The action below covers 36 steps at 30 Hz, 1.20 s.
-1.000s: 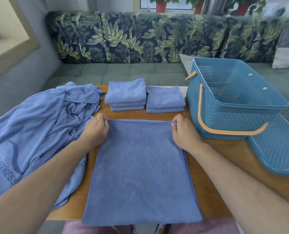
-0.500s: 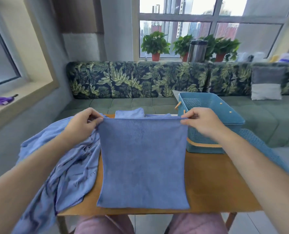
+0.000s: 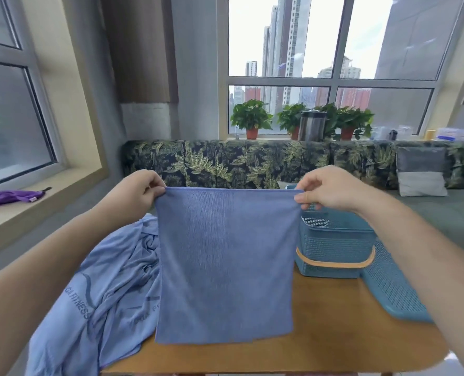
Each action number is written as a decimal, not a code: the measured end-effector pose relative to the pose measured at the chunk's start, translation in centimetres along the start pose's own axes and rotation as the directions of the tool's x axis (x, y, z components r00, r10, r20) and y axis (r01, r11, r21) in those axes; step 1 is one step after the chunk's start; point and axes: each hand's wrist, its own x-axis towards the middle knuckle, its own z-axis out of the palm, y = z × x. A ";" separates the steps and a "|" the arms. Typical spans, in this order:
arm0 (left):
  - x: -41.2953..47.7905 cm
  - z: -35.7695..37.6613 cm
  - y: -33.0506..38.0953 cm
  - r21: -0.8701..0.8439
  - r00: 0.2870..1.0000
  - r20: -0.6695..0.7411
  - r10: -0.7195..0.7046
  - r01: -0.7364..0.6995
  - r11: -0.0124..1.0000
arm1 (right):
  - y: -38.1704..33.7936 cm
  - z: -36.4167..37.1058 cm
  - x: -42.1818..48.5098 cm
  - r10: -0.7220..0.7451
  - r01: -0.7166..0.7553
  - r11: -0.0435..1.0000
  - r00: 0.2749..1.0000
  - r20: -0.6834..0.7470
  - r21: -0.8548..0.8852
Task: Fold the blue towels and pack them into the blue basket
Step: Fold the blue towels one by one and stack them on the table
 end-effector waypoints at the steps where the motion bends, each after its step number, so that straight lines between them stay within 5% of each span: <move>1: 0.7 0.8 -0.5 0.021 1.000 0.001 -0.018 0.018 1.000 | 0.2 0.7 0.8 0.007 -0.008 1.000 1.000 -0.027 -0.016; 7: 3.3 4.4 -1.6 -0.177 0.972 -0.047 -0.230 0.219 0.960 | 2.5 4.3 5.1 0.015 -0.021 1.000 0.959 -0.284 -0.017; 12: 5.0 4.3 -0.6 -0.266 0.969 -0.145 -0.199 0.156 0.951 | 2.9 4.2 6.5 -0.010 0.053 0.994 0.908 -0.419 0.091; 16: 3.7 4.9 -1.0 -0.302 0.977 -0.106 -0.185 0.145 0.942 | 4.1 4.5 5.3 -0.022 0.050 0.997 0.930 -0.367 0.066; 21: -2.8 7.8 -1.6 -0.185 0.980 -0.049 -0.191 0.179 0.966 | 7.6 7.4 0.8 0.045 -0.043 0.999 0.989 -0.140 0.020; 28: -14.8 12.5 -3.3 -0.181 0.931 0.228 -0.286 0.330 0.927 | 13.7 13.6 -8.0 0.189 -0.228 0.954 0.961 0.202 0.192; 36: -12.6 16.1 -5.2 -0.190 0.903 0.248 -0.350 0.400 0.897 | 16.9 17.3 -3.5 0.237 -0.247 0.962 0.967 0.090 0.121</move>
